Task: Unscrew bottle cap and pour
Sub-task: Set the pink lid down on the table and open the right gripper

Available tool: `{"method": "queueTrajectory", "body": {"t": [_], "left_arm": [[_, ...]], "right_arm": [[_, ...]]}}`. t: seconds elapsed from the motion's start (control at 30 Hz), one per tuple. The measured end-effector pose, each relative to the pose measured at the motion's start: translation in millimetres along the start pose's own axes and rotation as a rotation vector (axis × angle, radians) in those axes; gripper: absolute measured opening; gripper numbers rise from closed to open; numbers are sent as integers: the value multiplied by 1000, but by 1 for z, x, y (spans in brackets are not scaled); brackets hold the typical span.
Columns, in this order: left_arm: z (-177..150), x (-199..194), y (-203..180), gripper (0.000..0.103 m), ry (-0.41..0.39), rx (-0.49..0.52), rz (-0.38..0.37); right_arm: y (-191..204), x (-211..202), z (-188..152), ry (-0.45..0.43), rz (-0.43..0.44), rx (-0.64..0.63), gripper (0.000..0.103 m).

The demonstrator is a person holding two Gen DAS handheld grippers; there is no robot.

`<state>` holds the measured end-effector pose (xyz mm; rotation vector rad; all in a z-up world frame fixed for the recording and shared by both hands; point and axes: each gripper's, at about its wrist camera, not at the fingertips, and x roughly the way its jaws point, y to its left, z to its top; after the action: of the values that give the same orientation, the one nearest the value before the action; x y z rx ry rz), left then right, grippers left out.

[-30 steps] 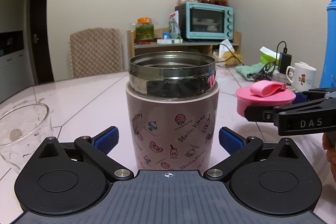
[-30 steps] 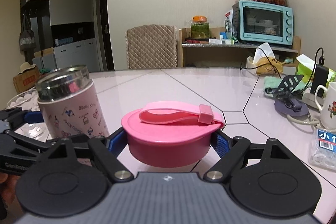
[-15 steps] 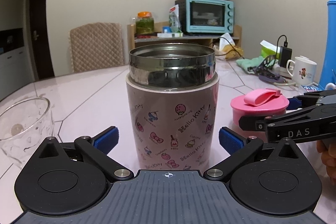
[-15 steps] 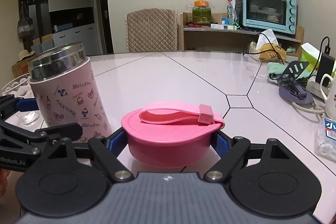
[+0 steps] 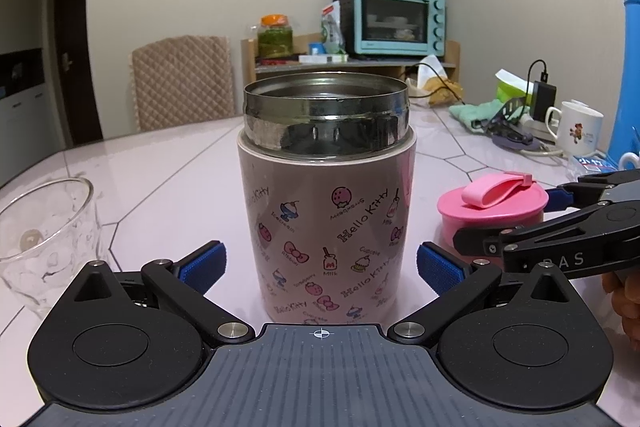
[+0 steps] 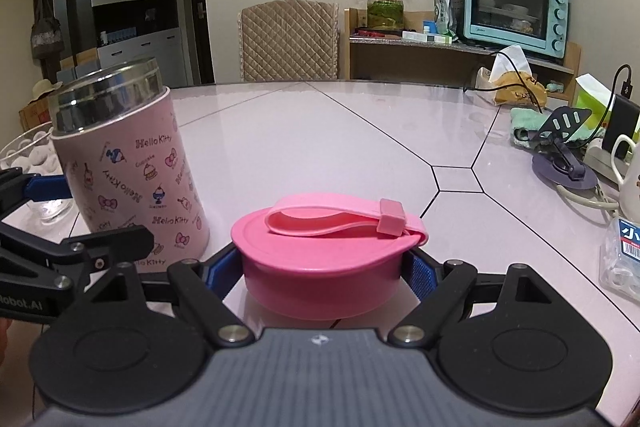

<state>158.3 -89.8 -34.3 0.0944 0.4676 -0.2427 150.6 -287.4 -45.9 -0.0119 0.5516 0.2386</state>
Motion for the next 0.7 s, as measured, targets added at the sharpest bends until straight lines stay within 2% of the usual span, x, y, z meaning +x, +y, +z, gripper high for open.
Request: {"method": "queueTrajectory", "body": {"t": [0.7], "left_arm": [[0, 0, 1, 103, 9, -2, -1]], "right_arm": [[-1, 5, -5, 59, -5, -7, 85]]}}
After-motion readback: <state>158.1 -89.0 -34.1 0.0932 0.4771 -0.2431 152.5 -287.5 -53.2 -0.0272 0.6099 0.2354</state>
